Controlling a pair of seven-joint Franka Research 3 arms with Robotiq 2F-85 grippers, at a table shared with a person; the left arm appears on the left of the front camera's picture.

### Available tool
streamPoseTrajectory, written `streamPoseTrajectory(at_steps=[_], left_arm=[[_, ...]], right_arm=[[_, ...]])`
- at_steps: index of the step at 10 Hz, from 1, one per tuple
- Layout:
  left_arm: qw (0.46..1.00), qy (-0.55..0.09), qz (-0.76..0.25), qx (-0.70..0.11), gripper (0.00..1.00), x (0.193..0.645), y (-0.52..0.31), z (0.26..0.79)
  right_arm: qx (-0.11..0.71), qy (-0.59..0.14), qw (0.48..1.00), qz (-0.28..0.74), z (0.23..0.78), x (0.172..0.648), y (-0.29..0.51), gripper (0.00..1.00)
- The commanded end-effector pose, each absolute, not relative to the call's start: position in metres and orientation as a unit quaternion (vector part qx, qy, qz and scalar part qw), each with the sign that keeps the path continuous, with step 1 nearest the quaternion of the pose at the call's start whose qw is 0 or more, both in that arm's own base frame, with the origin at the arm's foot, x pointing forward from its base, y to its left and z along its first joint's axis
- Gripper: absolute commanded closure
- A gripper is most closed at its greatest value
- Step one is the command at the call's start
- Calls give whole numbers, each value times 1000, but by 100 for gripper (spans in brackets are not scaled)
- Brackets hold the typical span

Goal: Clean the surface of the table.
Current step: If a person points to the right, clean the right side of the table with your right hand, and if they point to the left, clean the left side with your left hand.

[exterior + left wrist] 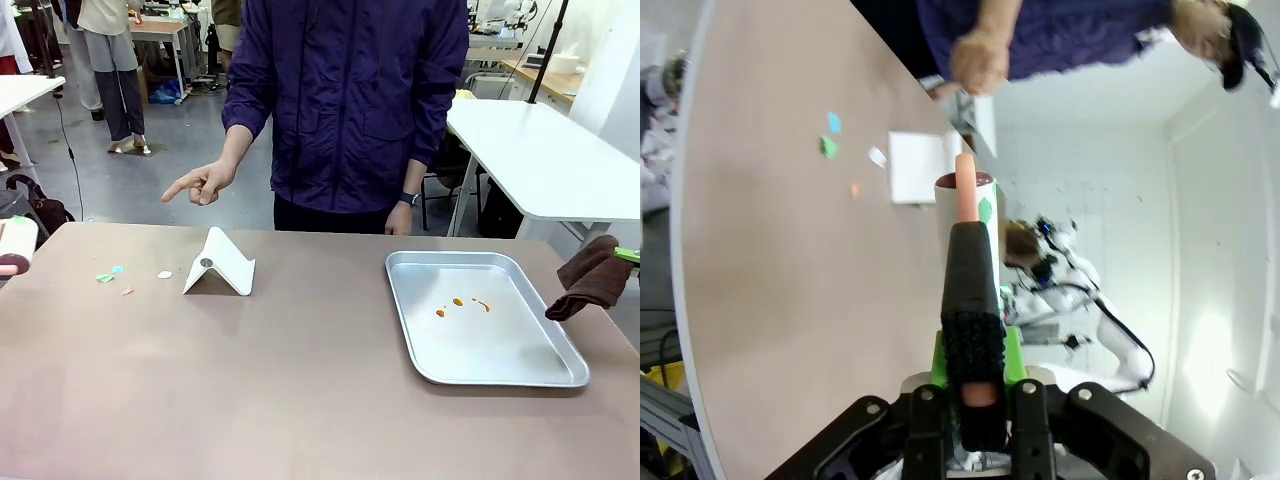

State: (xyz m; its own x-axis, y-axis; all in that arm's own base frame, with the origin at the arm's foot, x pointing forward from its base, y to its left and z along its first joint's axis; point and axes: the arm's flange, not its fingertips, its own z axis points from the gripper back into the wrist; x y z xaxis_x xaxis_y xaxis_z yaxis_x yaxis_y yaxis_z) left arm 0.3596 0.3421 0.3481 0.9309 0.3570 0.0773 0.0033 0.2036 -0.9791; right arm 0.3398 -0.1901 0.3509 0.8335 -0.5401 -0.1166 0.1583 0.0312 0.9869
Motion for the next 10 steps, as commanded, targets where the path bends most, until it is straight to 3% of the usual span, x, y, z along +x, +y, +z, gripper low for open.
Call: streamPoseTrajectory(at_steps=[1,10], left_arm=[[782,-150,166,-582,78,377,311,354],[841,-141,192,-485,78,412,290,329]], right_arm=[[654,-146,702,-241,358,338,-191,95],[654,-146,702,-241,358,338,-191,95]])
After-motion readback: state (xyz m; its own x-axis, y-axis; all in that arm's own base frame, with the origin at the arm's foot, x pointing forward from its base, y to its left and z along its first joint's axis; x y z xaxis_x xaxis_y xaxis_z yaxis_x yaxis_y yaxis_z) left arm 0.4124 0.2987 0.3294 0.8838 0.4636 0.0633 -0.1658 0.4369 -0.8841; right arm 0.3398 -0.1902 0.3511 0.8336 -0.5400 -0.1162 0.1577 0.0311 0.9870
